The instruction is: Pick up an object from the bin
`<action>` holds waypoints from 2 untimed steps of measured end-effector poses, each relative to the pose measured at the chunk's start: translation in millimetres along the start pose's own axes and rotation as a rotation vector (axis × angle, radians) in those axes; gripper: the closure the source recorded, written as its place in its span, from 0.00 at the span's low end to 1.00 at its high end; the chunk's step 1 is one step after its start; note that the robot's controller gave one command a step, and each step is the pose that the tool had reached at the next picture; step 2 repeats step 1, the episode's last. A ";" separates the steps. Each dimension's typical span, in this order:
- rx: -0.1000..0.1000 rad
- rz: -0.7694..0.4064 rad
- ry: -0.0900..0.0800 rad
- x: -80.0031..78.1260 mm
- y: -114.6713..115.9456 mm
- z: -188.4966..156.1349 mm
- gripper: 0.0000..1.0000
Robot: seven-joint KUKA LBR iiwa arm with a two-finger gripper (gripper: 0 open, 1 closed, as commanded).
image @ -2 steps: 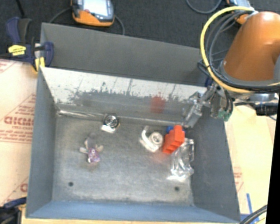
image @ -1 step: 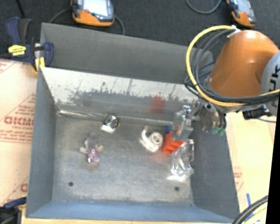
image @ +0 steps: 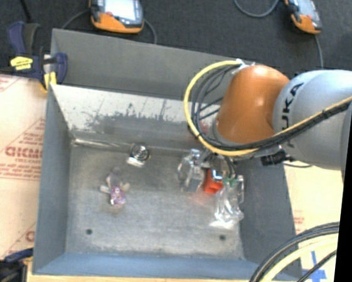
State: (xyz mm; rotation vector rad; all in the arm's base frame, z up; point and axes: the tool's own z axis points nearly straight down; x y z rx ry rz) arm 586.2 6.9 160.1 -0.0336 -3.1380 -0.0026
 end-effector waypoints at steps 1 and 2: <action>0.004 0.004 -0.013 23.5 -27.4 -61.0 1.00; 0.004 0.004 -0.013 23.5 -27.4 -61.0 1.00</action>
Offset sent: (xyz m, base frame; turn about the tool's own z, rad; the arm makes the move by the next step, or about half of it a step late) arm -0.0254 -0.0239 0.0568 -0.0005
